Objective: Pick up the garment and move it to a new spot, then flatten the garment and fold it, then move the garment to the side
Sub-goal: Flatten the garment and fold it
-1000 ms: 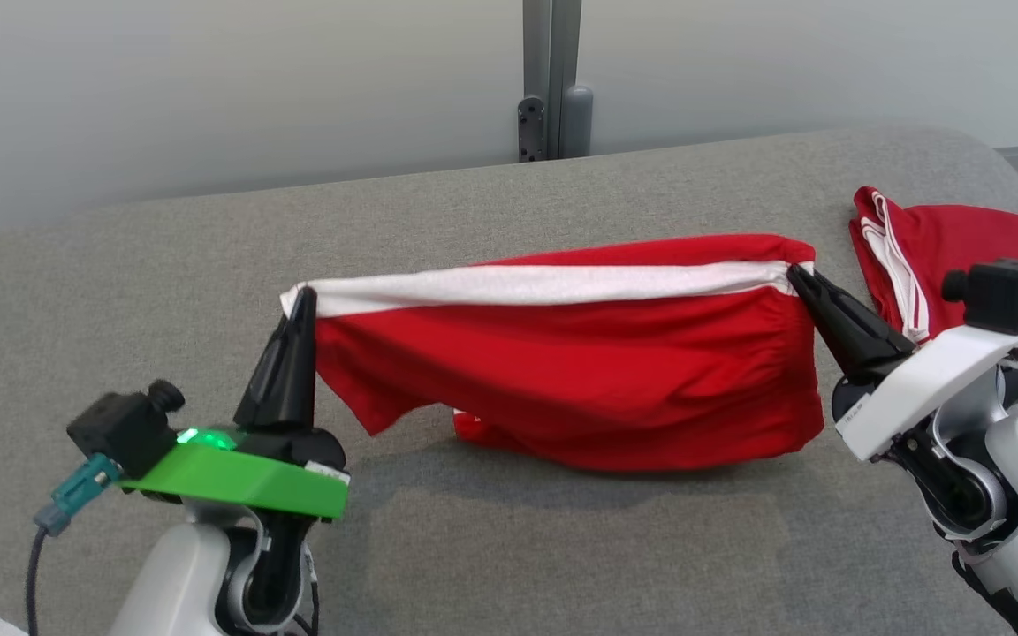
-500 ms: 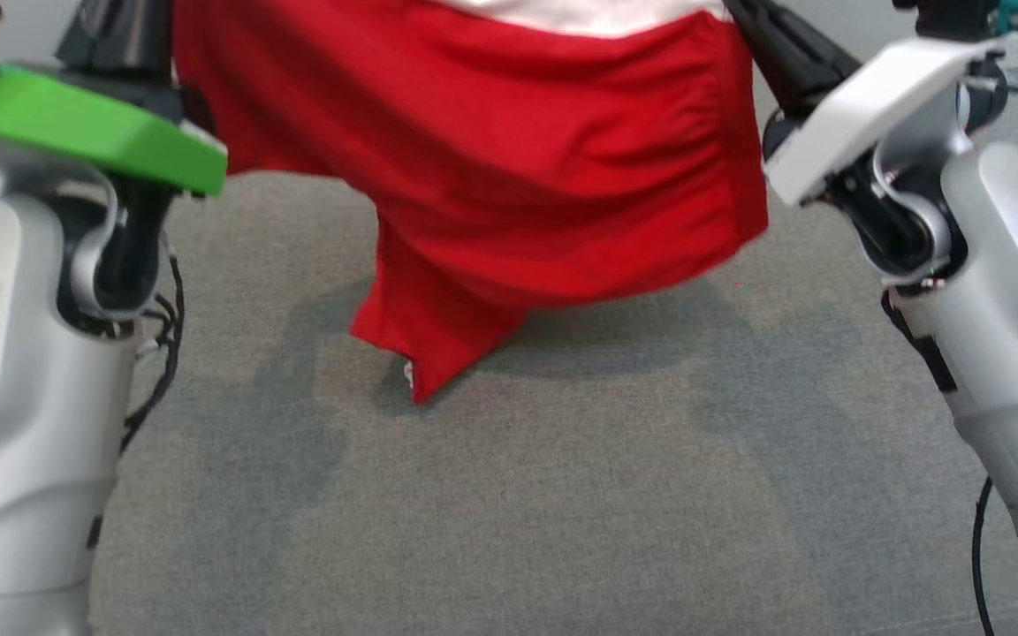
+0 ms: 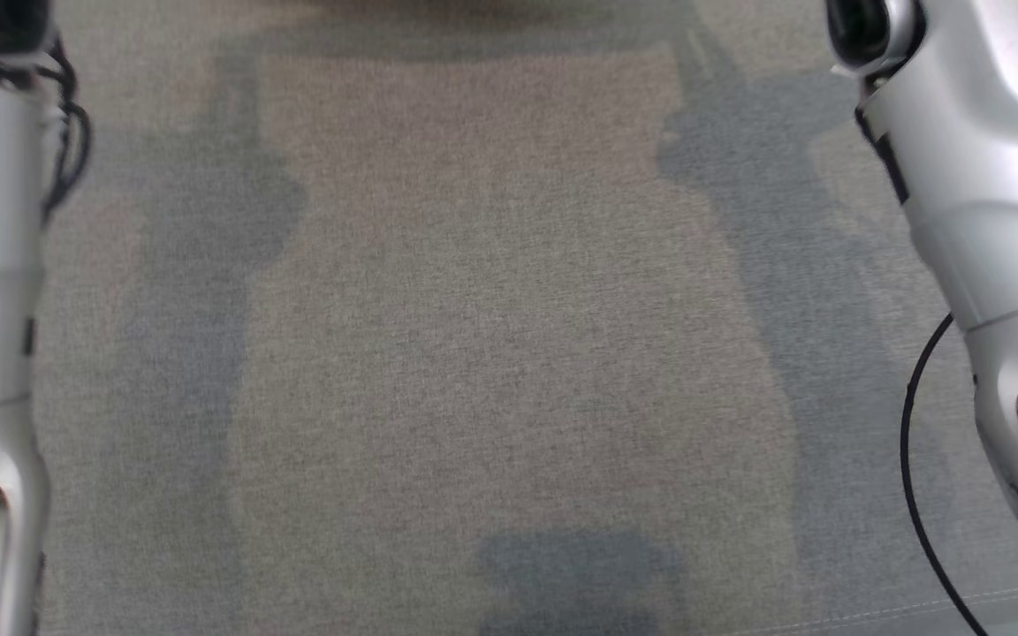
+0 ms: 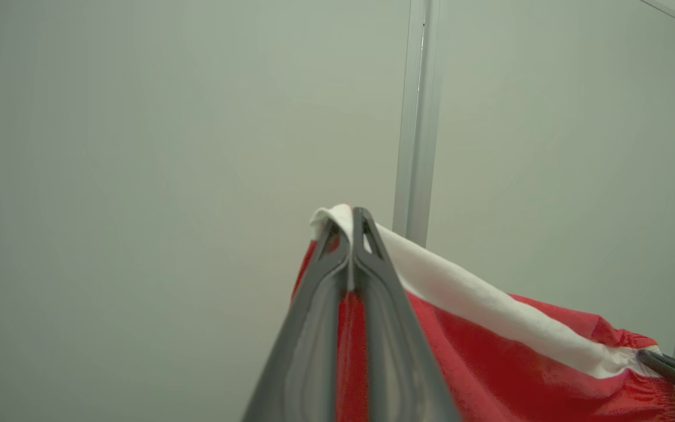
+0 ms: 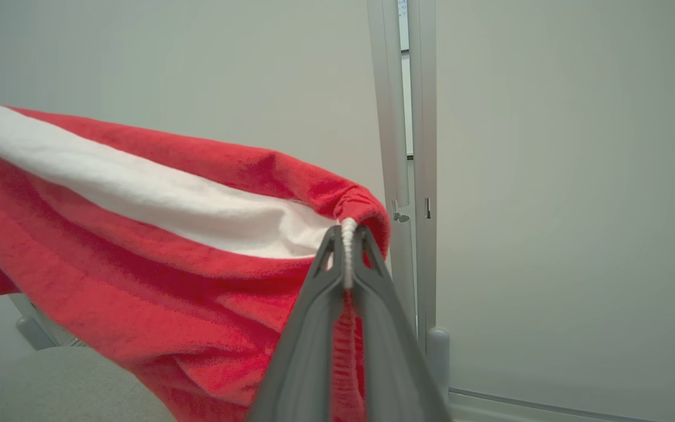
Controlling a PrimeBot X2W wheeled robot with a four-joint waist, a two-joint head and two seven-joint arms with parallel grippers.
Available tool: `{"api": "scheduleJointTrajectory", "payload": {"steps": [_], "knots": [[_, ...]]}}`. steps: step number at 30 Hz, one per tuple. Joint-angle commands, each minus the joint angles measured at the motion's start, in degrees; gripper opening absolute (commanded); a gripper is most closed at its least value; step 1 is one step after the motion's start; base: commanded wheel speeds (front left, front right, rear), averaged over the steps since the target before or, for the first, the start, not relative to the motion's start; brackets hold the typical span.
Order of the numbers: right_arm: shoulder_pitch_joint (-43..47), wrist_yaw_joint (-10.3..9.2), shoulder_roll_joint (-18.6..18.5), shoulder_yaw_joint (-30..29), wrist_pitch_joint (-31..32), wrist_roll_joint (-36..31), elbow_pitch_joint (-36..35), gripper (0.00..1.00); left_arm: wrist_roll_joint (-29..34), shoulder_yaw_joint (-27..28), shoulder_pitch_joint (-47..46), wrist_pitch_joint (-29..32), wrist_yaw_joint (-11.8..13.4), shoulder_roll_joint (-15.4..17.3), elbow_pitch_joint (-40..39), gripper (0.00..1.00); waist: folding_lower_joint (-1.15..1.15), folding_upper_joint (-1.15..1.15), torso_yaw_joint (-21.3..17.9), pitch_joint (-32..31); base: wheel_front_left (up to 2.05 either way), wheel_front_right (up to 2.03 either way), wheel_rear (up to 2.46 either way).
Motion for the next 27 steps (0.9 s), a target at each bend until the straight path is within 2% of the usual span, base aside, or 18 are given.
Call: {"api": "scheduleJointTrajectory", "payload": {"steps": [1, 5, 9, 16, 22, 27], "knots": [[1.6, 0.00, 0.0, 0.8, -1.0, 0.4, 1.5, 0.00, -0.7, -0.4, 2.7, -0.4, -0.3, -0.4, 0.1, 0.00, -0.02, 0.00, 2.3, 4.8, 0.00, 0.00, 0.00], [5.1, 0.00, -0.5, 3.5, -2.5, 1.8, 3.7, 0.00, -2.3, 0.6, 9.2, -0.7, -0.4, -1.7, -4.7, 0.00, -0.02, 0.00, 3.2, 6.1, 0.00, 0.00, 0.00], [9.0, 0.00, -2.2, 5.7, -2.9, 3.9, 1.2, 0.00, -2.9, 1.7, 18.0, -0.7, -0.4, -1.0, -12.3, 0.00, -0.02, 0.00, 3.3, 6.6, 0.00, 0.00, 0.00], [17.9, 0.00, -5.9, 6.1, -2.8, 4.4, -11.5, 0.00, -3.7, 4.4, 29.8, -0.7, -0.5, -0.4, -24.4, 0.00, -0.02, 0.00, 2.6, 5.4, 0.00, 0.00, 0.00], [32.6, 0.00, -8.4, 5.0, -2.8, 4.0, -25.4, 0.00, -3.4, 6.9, 45.2, -0.7, -0.5, -0.9, -36.0, 0.00, -0.02, 0.00, 2.6, 1.5, 0.00, 0.00, 0.00], [44.1, 0.00, -9.0, 2.9, -2.8, 2.7, -33.2, 0.00, -2.2, 9.9, 56.3, -0.6, -0.5, -3.8, -42.5, 0.00, -0.02, 0.00, 3.5, -2.9, 0.00, 0.00, 0.00]]}}
